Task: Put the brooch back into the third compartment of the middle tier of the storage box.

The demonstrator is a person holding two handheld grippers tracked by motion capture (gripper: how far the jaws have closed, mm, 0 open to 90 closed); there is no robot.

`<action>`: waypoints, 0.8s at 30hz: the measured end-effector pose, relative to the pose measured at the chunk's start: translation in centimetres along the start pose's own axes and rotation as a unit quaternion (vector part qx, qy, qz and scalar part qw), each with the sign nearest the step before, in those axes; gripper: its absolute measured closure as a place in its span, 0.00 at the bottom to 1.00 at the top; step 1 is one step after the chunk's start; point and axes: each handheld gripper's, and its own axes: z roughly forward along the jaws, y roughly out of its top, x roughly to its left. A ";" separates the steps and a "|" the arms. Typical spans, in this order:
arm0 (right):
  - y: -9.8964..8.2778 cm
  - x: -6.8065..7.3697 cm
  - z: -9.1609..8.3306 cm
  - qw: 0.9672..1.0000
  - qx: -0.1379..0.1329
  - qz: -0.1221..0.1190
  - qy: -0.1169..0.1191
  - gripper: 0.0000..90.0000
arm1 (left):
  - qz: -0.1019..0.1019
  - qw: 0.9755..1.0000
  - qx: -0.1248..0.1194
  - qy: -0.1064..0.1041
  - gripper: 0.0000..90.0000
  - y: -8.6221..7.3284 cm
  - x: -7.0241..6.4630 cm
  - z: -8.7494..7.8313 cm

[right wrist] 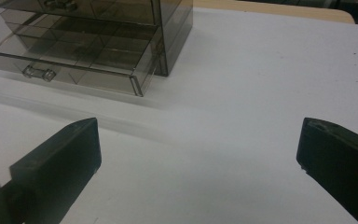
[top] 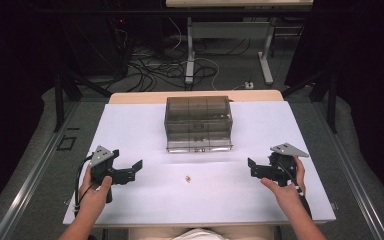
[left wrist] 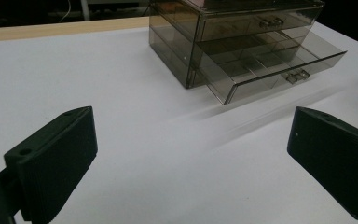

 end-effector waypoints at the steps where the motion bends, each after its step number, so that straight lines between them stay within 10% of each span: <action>1: 0.0 0.0 0.0 1.000 0.002 -0.003 0.000 0.00 | -0.006 1.000 -0.002 -0.002 0.02 0.0 0.0 0.0; 24: 0.7 2.4 0.2 0.998 0.019 -0.032 0.048 0.20 | -0.017 1.000 -0.002 -0.005 0.02 -0.1 0.0 -0.3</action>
